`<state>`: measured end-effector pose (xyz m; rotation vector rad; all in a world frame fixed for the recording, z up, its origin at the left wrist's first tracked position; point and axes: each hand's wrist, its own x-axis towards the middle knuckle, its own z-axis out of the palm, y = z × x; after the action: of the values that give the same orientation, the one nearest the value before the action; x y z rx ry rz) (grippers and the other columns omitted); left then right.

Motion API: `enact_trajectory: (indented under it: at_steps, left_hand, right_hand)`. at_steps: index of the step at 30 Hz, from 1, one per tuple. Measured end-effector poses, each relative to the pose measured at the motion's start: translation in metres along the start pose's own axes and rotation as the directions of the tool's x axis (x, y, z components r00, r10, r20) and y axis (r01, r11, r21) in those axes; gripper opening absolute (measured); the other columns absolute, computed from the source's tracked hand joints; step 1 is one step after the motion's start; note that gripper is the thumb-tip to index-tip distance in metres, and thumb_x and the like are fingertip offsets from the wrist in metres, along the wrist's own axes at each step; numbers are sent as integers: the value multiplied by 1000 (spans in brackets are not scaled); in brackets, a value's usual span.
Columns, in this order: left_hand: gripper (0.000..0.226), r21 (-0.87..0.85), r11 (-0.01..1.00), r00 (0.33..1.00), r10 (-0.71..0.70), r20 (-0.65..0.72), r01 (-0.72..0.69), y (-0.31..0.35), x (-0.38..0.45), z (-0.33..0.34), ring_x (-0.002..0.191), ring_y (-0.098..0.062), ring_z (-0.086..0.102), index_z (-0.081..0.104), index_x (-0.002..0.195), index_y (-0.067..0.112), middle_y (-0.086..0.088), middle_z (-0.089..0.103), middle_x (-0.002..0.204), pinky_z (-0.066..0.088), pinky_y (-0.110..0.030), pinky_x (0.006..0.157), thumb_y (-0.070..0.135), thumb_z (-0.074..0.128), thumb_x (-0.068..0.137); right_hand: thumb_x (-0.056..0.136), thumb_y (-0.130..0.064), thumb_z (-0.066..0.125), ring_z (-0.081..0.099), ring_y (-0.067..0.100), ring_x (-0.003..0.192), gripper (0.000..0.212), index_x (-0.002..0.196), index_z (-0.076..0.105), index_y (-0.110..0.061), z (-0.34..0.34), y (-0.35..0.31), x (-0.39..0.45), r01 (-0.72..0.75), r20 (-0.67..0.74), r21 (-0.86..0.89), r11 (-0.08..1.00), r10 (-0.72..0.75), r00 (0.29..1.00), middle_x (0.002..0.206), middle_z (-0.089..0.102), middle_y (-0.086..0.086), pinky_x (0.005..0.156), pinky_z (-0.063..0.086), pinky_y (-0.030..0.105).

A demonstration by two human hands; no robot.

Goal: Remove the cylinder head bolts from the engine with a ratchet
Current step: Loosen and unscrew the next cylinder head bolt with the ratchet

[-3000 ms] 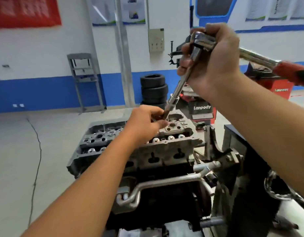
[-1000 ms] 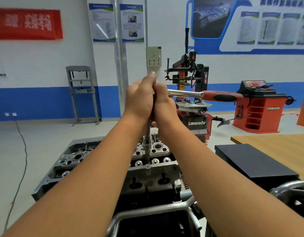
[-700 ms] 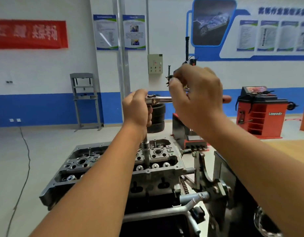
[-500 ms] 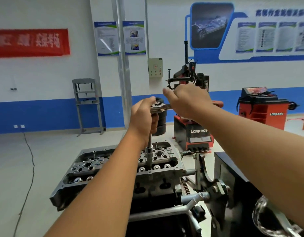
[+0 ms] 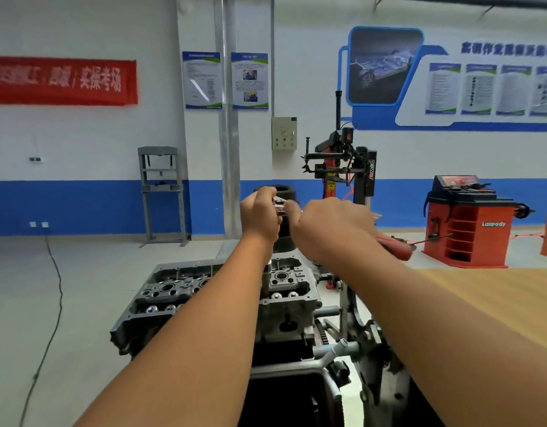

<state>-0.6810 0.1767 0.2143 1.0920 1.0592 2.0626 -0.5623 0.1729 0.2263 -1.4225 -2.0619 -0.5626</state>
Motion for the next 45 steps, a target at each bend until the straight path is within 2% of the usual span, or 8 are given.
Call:
enact_trajectory:
  at_steps: [3, 6, 11, 15, 20, 25, 31, 45]
  left_hand:
    - [33, 8, 999, 999, -42, 21, 42, 4, -3, -5, 40, -13, 39, 48, 66, 16, 4, 46, 46, 27, -21, 43, 25, 50, 97]
    - [38, 79, 995, 995, -73, 62, 68, 7, -6, -8, 41, -14, 31, 45, 62, 17, 2, 41, 47, 25, -22, 42, 31, 50, 97]
    - [38, 69, 997, 997, -43, 57, 39, 4, -4, -9, 38, -10, 30, 50, 62, 19, 6, 41, 46, 24, -21, 41, 34, 54, 97]
    - [53, 38, 999, 996, -17, 87, 14, -1, 3, -10, 37, -10, 29, 58, 48, 25, 5, 41, 46, 24, -20, 40, 37, 54, 99]
    - [40, 49, 999, 998, -4, 64, 1, -9, 13, -9, 38, -12, 30, 56, 66, 14, 2, 42, 47, 25, -20, 41, 37, 54, 98]
    - [37, 93, 996, 997, -20, 78, 12, -9, 19, -8, 39, -12, 31, 64, 89, 4, -3, 42, 53, 26, -20, 42, 38, 51, 97]
    - [39, 71, 996, 998, -52, 25, 50, -7, 21, -9, 35, -11, 32, 53, 67, 13, 3, 42, 44, 27, -19, 39, 37, 52, 98]
    - [38, 119, 989, 995, -95, 43, 89, -7, 25, -6, 36, -11, 32, 64, 89, 4, 1, 43, 49, 28, -20, 40, 37, 49, 97]
  right_hand:
    - [106, -57, 22, 50, 28, 73, 54, 83, 53, -19, -4, -14, -14, 3, 13, -1, 1000, -3, 1000, 69, 42, 2, 64, 35, 39]
    - [106, -63, 16, 44, 24, 61, 67, 72, 53, -18, -6, -8, -16, -2, -30, 9, 1000, 2, 1000, 65, 44, 2, 58, 30, 36]
    - [101, -73, 11, 35, 21, 49, 74, 62, 43, -19, 1, -2, -7, 27, -137, -46, 999, -33, 990, 59, 45, 1, 49, 20, 31]
    - [96, -79, 5, 34, 21, 45, 81, 56, 40, -17, 6, -1, 3, 51, -220, -123, 991, -78, 972, 53, 42, 1, 48, 21, 29]
    - [91, -80, 2, 27, 19, 44, 79, 55, 33, -17, 15, -1, 10, 58, -265, -169, 984, -102, 959, 51, 35, 1, 48, 20, 28]
    - [92, -81, 6, 24, 18, 43, 78, 54, 31, -18, 17, 1, 17, 74, -306, -187, 980, -130, 943, 49, 32, 1, 48, 19, 27]
    - [95, -80, 10, 22, 17, 40, 79, 52, 31, -17, 19, 0, 22, 86, -345, -252, 964, -173, 922, 47, 29, 1, 48, 18, 25]
    - [95, -79, 12, 26, 18, 41, 78, 54, 34, -17, 18, 5, 25, 134, -319, -266, 955, -218, 922, 49, 32, 1, 50, 27, 25]
